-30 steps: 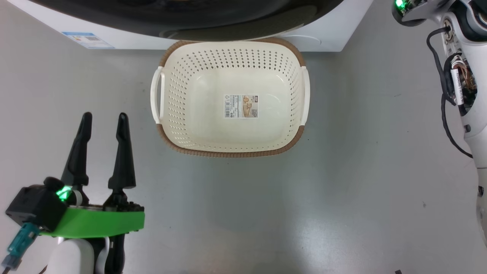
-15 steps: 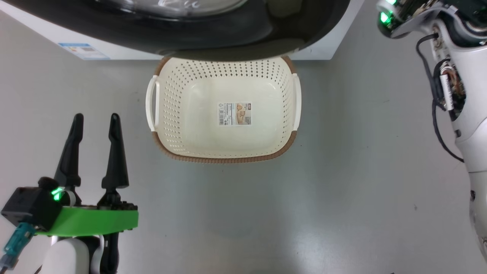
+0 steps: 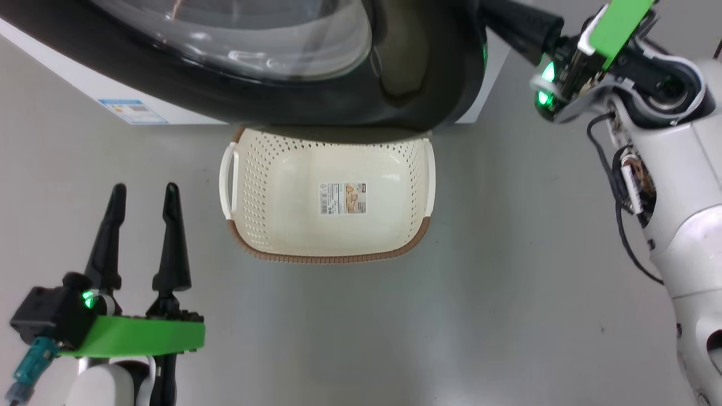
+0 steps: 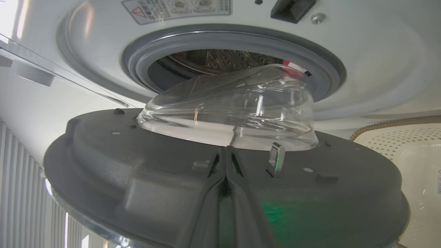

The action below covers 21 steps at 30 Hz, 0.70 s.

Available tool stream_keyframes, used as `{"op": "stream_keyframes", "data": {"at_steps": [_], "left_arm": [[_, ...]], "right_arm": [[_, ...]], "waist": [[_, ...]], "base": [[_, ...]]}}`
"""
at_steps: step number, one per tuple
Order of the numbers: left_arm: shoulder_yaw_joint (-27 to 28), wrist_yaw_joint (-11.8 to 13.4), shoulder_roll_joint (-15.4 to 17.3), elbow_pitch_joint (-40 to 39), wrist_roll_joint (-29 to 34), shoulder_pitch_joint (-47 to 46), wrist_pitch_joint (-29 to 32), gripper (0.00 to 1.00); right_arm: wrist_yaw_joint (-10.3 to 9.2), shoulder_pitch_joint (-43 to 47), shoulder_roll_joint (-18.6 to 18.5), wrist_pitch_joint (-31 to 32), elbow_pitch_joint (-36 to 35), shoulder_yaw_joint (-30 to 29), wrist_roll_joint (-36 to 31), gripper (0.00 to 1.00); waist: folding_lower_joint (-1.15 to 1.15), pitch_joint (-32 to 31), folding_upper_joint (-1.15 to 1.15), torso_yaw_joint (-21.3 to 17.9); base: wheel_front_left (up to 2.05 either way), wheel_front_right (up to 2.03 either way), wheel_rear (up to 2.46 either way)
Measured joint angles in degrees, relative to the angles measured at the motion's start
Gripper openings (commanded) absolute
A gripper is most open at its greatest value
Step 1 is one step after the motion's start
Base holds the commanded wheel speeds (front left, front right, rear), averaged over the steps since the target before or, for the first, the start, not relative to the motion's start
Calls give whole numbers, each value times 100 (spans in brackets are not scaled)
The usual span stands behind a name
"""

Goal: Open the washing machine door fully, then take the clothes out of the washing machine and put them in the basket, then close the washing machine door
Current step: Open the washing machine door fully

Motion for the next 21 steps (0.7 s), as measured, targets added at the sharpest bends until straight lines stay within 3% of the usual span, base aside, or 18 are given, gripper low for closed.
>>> {"op": "stream_keyframes", "data": {"at_steps": [9,14,15,16,17,21], "left_arm": [[10,0,1,23,25,173,0,100],[0,0,1,25,25,197,0,100],[-1,0,1,26,25,208,0,100],[-3,0,1,26,24,232,0,100],[-3,0,1,26,24,259,0,100],[-15,0,2,25,24,287,0,100]], "right_arm": [[0,218,82,11,96,-54,-1,0],[0,310,112,-631,372,-166,-240,0],[0,313,113,-893,467,-218,-331,13],[0,312,109,-1201,598,-255,-417,47],[0,312,100,-1552,746,-267,-570,100],[-1,320,16,-2569,828,-172,-1223,100]], "waist": [[0,-273,0,-57],[0,-327,0,-73],[0,-338,0,-75],[0,-349,0,-78],[0,-358,0,-83],[0,-359,0,-92]], "base": [[0,0,0],[0,0,0],[0,0,0],[0,0,0],[0,0,0],[0,0,0]]}}
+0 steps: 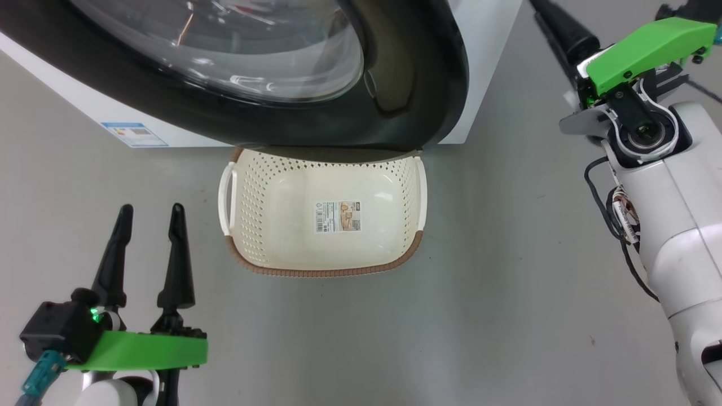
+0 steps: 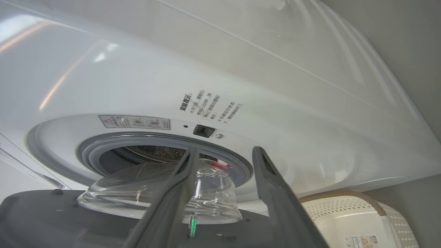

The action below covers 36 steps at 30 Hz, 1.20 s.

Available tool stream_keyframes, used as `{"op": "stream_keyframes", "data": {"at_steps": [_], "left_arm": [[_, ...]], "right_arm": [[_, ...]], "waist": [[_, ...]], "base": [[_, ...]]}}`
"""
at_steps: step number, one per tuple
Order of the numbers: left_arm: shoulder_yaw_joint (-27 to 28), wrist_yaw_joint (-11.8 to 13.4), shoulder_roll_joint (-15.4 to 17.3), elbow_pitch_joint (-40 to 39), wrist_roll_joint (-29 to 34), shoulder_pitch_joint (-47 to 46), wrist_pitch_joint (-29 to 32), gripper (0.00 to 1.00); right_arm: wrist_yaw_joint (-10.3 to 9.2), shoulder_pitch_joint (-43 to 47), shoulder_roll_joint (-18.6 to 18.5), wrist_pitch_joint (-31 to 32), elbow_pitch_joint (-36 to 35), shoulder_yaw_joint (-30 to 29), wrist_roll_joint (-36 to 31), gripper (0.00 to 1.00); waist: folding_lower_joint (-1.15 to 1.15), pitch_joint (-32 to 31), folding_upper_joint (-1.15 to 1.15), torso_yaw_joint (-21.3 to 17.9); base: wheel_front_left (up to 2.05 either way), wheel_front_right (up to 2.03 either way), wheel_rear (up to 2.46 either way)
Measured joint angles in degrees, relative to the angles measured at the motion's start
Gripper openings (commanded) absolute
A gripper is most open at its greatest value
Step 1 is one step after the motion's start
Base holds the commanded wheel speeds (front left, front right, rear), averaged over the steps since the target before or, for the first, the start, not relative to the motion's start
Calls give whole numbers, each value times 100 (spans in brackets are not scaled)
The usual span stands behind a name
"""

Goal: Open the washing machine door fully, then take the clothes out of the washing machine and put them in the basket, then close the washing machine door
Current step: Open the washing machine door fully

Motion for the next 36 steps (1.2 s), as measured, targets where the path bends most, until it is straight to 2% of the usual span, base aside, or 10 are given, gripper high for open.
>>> {"op": "stream_keyframes", "data": {"at_steps": [9,12,16,21,26,36], "left_arm": [[7,0,1,-25,-11,-1,0,100],[33,0,0,-46,-12,-1,0,100],[71,0,0,-65,-22,-1,0,100],[131,0,1,-134,-44,-1,0,100],[162,0,1,-164,-45,-1,0,100],[160,0,2,-187,-54,-2,-1,100]], "right_arm": [[1,270,-354,-2291,-882,1045,-1717,100],[1,478,-594,-2842,-958,1455,-2360,100],[1,572,-691,-2966,-983,1477,-2848,100],[1,921,-678,-3009,-1449,676,-4259,100],[1,1672,-359,-3008,-2107,78,-5651,100],[3,2871,80,-3009,-3362,-660,-7548,100]], "waist": [[0,45,0,-23],[0,43,0,-52],[0,40,0,-84],[0,44,0,-149],[0,28,0,-198],[0,-30,0,-233]], "base": [[0,0,0],[0,0,0],[0,0,0],[0,0,0],[0,0,0],[0,0,0]]}}
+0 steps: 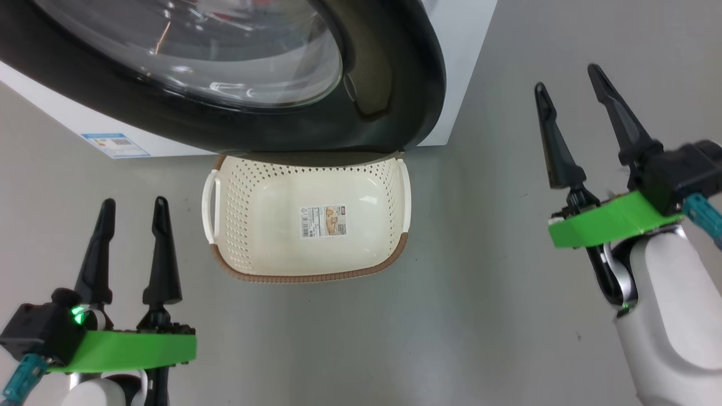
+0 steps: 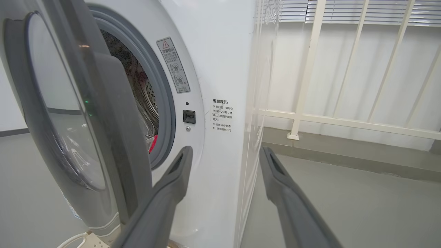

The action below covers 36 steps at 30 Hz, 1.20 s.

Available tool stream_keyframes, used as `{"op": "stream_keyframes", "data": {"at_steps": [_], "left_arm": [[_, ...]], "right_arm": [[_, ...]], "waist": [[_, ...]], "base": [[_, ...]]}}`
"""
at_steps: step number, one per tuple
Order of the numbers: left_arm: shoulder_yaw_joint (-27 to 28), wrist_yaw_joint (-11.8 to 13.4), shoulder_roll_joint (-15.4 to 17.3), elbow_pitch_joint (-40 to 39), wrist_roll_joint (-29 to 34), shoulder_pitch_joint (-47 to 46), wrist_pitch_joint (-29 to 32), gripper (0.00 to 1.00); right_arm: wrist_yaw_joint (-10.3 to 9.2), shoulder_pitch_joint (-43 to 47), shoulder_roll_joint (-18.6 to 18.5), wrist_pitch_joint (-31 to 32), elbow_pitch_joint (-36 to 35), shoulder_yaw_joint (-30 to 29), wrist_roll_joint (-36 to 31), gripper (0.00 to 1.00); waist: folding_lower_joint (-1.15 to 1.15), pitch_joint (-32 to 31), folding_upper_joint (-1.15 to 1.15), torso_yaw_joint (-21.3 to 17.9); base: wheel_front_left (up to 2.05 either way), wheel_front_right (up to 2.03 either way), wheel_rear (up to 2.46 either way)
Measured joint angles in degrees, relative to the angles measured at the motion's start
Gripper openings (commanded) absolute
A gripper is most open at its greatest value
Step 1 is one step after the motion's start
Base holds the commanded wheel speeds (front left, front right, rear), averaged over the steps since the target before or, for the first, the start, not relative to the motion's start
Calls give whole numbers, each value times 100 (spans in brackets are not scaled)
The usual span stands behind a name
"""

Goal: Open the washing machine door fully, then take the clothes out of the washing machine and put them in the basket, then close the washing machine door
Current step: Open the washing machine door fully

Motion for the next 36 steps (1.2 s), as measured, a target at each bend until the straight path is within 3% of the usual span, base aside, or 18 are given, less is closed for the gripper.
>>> {"op": "stream_keyframes", "data": {"at_steps": [7,36], "left_arm": [[3,0,0,-12,-34,1,0,100],[-80,0,0,-62,-35,121,-14,100]], "right_arm": [[0,653,253,0,-408,-466,-310,100],[0,1231,353,0,-554,-330,-246,100]], "waist": [[0,-49,0,-14],[0,-190,0,-9]], "base": [[0,0,0],[0,0,0]]}}
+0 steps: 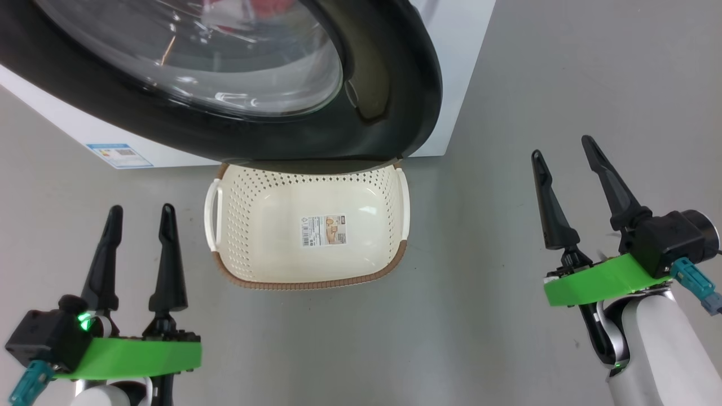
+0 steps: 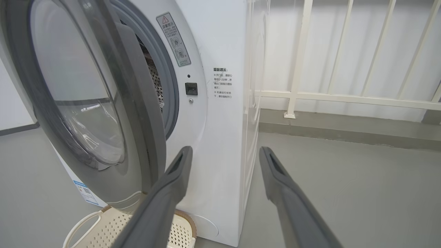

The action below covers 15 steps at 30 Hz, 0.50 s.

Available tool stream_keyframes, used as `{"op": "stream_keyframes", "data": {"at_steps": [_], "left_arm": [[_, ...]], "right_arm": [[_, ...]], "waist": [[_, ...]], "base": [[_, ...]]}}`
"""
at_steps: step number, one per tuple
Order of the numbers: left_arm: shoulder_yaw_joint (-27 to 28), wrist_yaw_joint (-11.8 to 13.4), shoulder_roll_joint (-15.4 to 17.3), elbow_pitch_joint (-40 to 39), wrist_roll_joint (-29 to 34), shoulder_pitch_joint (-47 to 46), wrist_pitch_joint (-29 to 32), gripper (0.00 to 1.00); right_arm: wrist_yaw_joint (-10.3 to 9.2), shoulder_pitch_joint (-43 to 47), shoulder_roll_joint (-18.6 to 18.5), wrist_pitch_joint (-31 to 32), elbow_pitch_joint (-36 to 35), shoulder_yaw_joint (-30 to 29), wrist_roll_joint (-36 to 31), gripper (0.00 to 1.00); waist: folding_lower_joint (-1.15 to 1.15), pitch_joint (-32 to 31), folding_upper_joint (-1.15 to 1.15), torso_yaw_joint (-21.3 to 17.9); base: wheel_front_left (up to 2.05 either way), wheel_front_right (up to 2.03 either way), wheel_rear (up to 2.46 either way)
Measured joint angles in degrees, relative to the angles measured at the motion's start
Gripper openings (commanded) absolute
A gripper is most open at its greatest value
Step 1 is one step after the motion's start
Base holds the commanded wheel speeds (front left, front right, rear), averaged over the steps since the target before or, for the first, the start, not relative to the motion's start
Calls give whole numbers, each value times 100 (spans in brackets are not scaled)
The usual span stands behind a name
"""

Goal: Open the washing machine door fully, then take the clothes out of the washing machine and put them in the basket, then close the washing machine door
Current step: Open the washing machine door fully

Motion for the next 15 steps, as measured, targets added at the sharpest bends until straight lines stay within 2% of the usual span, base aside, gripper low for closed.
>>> {"op": "stream_keyframes", "data": {"at_steps": [4,6,7,12,15], "left_arm": [[-25,0,1,7,0,1,0,100],[-34,0,1,7,0,1,0,100],[-47,0,1,7,0,1,0,100],[-69,0,1,8,0,2,0,100],[-68,0,1,19,0,2,0,100]], "right_arm": [[0,59,0,0,-1,2,-7,100],[0,59,1,0,5,5,-7,19],[0,59,1,0,20,9,-3,0],[0,36,0,0,181,109,202,0],[0,-157,4,1,406,233,699,0]], "waist": [[0,-26,0,18],[0,-29,0,23],[0,-33,0,29],[0,-25,0,44],[0,10,0,37]], "base": [[0,0,0],[0,0,0],[0,0,0],[0,0,0],[0,0,0]]}}
